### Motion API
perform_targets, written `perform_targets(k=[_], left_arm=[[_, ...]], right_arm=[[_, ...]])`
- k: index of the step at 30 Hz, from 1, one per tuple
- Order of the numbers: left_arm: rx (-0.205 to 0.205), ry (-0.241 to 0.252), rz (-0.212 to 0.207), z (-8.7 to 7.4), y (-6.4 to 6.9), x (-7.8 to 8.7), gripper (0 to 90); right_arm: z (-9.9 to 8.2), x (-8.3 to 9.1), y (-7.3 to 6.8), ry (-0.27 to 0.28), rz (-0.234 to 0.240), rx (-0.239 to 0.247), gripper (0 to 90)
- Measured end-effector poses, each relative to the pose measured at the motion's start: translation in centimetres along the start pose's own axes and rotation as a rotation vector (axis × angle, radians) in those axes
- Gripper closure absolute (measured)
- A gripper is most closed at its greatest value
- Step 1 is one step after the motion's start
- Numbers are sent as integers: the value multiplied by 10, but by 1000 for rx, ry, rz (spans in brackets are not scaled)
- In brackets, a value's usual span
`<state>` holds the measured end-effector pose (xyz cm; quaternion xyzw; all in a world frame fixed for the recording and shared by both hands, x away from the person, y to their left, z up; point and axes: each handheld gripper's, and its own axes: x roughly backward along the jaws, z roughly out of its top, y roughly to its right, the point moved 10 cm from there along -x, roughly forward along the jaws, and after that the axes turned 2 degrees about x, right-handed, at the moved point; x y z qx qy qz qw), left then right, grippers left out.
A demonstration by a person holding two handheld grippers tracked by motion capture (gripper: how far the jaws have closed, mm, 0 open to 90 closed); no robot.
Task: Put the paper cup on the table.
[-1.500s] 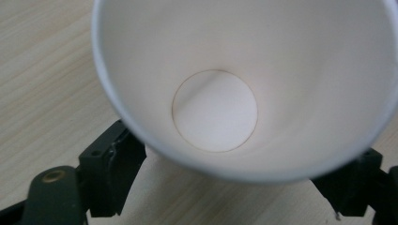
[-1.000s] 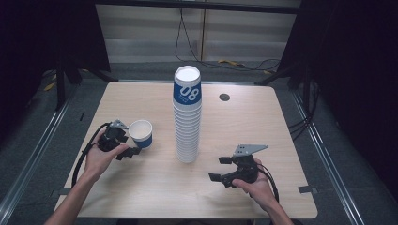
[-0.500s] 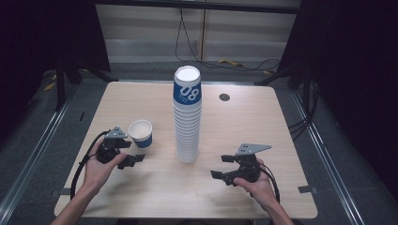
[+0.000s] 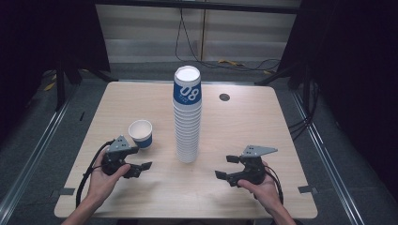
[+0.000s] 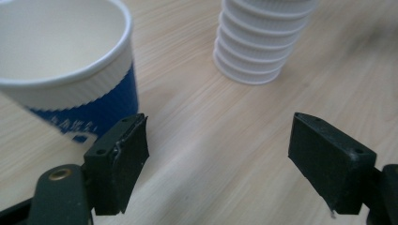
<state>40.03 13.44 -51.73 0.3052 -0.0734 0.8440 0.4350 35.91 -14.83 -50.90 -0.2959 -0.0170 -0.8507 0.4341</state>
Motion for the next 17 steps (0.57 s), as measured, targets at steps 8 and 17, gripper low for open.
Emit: perform_targets(k=[8,17], left_arm=[[11,108,-86,2,22,-2,202],[44,106,-44,-13,18,0,187]], right_arm=[[0,2,1,17,-26,11,172],[-5,2,7,32,-69,6,171]])
